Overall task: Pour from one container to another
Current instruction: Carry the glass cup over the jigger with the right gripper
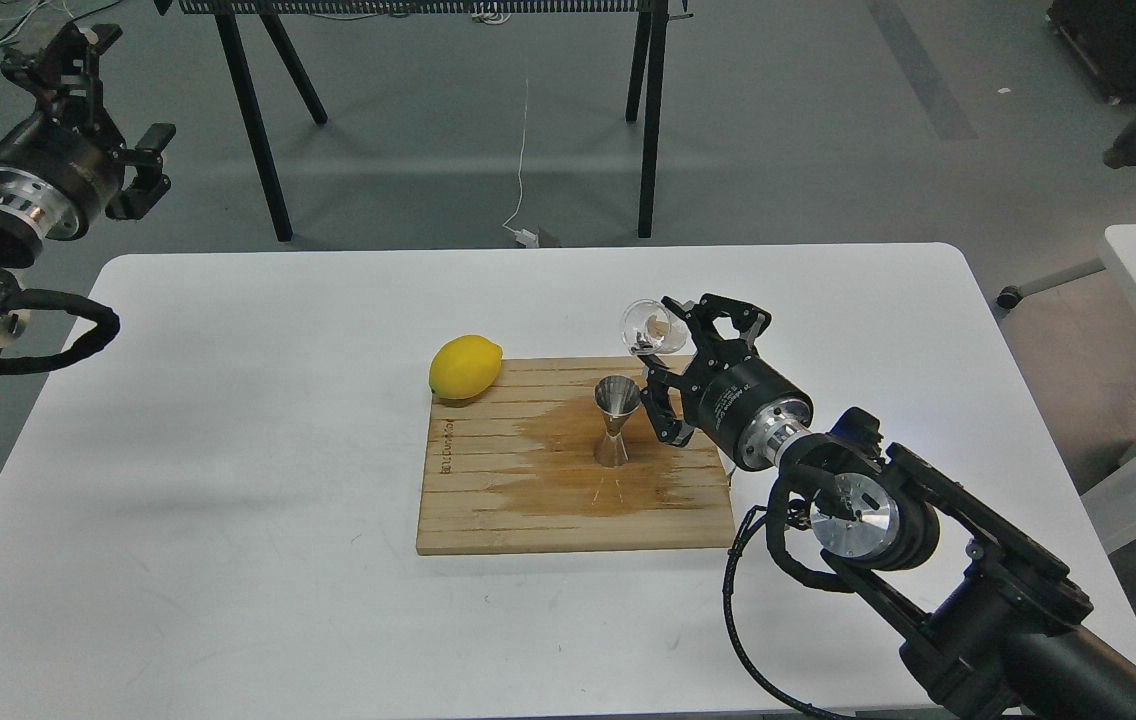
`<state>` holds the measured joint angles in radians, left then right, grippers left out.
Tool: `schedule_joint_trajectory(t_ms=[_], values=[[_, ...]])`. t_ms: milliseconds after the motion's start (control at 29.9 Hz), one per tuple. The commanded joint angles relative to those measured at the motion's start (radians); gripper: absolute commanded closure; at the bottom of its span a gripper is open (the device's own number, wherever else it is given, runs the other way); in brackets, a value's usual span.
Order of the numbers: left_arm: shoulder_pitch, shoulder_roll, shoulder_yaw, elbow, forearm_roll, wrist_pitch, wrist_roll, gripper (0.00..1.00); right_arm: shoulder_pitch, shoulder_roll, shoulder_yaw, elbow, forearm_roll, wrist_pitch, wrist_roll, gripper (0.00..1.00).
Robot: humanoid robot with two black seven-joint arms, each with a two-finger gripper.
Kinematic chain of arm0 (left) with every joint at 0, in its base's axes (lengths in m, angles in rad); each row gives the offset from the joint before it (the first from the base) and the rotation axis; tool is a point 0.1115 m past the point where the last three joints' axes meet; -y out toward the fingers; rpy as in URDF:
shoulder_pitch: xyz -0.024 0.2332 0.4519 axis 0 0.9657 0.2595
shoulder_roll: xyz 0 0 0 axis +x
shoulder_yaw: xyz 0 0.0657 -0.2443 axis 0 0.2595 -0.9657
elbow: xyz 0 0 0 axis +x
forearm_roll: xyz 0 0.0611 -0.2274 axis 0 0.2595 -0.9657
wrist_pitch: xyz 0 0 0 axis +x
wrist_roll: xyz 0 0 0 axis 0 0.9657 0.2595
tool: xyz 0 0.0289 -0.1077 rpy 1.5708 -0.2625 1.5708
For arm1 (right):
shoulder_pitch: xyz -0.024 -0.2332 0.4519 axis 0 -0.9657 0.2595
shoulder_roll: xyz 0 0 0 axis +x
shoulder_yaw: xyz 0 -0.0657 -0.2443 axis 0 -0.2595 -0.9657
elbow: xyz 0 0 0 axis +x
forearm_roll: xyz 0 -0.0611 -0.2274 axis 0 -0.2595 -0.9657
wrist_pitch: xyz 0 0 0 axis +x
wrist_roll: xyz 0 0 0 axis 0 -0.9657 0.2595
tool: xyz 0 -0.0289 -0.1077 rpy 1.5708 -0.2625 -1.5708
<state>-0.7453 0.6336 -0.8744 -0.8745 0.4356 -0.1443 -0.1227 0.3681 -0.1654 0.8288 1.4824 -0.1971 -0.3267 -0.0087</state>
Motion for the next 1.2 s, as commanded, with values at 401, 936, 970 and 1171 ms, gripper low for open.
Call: schedule_joint_trajectory(t_ms=[401,936,970,1171], values=[[-0.008,0.001,-0.02,0.0,0.0,0.0,0.001,0.01,0.02,-0.032,-0.059,0.002,-0.053,0.0,-0.027,0.74],[-0.008,0.001,-0.021,0.0,0.0,0.0,0.001,0.01,0.071,-0.086,-0.106,0.009,-0.087,0.009,-0.053,0.74],[-0.009,0.001,-0.021,0.002,0.0,0.0,0.001,0.01,0.078,-0.089,-0.117,0.009,-0.087,0.008,-0.053,0.74],[-0.009,0.001,-0.021,0.0,0.0,0.0,0.003,0.01,0.126,-0.112,-0.18,0.006,-0.119,0.012,-0.056,0.74]])
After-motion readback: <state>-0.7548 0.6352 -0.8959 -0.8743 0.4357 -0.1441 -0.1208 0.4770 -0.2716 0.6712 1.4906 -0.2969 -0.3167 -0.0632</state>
